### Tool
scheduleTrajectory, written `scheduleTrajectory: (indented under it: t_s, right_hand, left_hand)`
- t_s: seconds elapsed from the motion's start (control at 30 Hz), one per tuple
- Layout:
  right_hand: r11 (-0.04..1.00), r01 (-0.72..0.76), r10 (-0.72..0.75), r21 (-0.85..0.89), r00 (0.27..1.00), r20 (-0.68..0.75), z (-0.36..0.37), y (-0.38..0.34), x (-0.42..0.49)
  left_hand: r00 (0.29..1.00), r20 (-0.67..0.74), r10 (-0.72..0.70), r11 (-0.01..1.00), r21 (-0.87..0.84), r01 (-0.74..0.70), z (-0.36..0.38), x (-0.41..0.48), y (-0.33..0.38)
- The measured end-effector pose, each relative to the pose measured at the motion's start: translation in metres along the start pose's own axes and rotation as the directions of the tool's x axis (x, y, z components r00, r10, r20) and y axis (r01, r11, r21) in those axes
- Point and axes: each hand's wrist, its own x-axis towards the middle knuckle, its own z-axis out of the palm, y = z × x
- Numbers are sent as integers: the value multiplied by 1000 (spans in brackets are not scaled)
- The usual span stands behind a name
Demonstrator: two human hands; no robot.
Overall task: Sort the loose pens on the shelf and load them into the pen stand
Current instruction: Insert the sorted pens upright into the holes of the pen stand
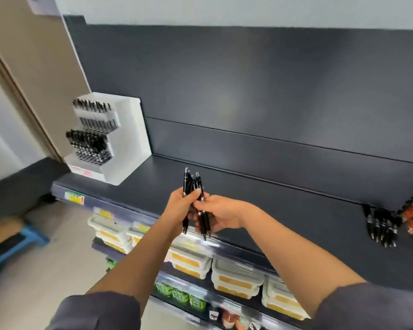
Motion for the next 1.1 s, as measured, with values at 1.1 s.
scheduleTrajectory:
  t_s: [1.1]
  right_hand:
    - [649,416,-742,-637,531,-410,186,-216,318]
  left_hand:
    - [887,-387,251,939,319,-127,-403,111,80]
